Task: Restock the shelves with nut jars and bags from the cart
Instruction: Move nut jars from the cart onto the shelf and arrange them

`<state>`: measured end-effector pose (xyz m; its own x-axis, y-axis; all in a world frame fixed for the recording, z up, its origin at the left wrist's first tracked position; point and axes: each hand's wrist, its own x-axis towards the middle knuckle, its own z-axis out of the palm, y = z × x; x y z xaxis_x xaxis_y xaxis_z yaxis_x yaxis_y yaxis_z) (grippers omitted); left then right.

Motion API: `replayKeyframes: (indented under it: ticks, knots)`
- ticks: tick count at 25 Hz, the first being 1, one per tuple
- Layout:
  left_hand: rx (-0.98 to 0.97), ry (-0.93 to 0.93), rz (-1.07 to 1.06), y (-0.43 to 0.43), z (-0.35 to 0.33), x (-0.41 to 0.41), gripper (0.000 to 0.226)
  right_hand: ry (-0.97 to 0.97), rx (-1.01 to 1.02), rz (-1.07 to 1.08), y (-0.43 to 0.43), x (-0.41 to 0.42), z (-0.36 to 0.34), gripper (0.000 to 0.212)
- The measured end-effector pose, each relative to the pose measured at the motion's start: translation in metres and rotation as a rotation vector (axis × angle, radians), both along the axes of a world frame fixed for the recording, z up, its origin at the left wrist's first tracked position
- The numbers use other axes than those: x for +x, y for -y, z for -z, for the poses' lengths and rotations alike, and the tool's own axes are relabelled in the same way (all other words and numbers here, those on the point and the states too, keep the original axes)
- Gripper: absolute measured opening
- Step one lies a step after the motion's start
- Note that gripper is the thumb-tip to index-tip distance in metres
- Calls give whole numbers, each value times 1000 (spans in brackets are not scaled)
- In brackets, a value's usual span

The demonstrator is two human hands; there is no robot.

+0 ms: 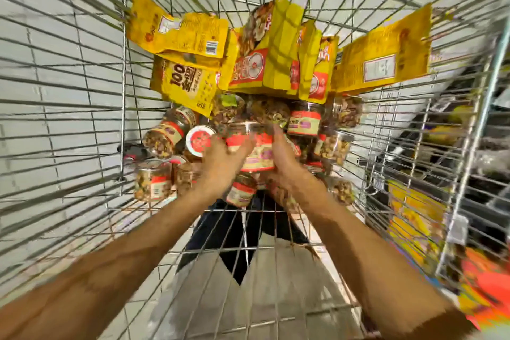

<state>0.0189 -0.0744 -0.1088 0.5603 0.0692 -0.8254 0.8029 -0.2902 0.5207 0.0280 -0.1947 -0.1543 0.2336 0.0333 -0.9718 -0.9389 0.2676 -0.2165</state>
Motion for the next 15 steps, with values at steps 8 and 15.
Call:
replayKeyframes:
  ticks: [8, 15]
  knots:
    - [-322, -526, -591, 38, 76, 3, 42, 115, -284, 44, 106, 10, 33, 56]
    - [-10, -379, -182, 67, 96, -9, 69, 229, -321, 54, 115, -5, 1, 36]
